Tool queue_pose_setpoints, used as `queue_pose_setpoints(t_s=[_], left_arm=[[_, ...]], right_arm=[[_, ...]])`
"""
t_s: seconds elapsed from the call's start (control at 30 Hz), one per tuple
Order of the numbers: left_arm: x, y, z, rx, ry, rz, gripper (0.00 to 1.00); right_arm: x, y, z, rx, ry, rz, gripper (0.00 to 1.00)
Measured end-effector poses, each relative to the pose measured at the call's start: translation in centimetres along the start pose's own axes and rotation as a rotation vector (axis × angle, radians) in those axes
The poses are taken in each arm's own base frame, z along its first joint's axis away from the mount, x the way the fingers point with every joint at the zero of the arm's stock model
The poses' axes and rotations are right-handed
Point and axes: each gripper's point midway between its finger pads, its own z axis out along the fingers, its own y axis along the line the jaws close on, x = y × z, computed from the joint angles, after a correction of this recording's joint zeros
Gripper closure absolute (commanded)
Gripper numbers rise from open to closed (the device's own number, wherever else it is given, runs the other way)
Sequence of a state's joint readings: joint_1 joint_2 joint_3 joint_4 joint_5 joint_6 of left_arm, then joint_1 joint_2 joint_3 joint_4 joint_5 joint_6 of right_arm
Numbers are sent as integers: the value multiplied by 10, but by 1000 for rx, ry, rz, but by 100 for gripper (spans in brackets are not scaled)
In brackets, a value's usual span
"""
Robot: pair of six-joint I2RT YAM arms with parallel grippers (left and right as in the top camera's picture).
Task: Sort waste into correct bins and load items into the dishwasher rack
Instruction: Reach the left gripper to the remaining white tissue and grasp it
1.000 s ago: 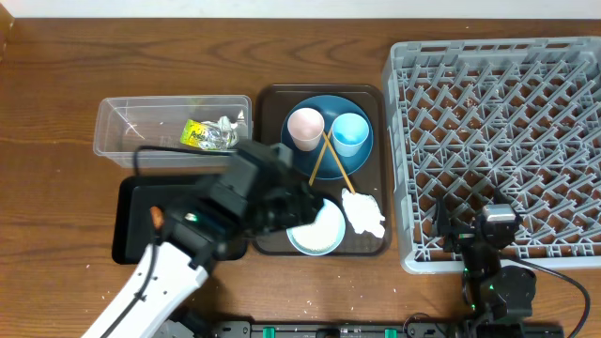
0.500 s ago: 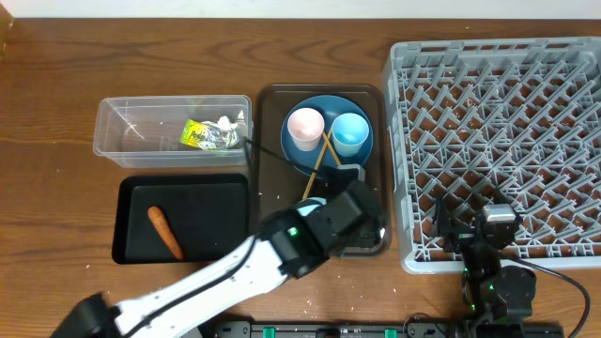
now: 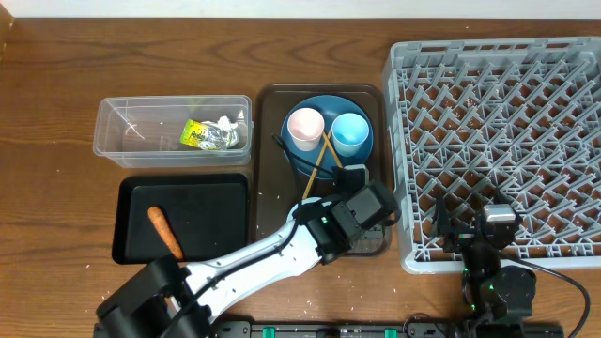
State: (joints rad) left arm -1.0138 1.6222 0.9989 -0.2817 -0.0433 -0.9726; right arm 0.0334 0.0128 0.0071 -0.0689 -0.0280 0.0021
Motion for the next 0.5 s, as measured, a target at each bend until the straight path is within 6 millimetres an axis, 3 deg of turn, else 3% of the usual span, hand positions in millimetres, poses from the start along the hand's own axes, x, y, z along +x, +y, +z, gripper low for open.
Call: queue_pose_setpoints(t_s=[0.5], left_arm=[[6, 13, 32, -61, 2, 6, 49]], right_arm=[[0, 0, 0, 0, 0, 0, 1]])
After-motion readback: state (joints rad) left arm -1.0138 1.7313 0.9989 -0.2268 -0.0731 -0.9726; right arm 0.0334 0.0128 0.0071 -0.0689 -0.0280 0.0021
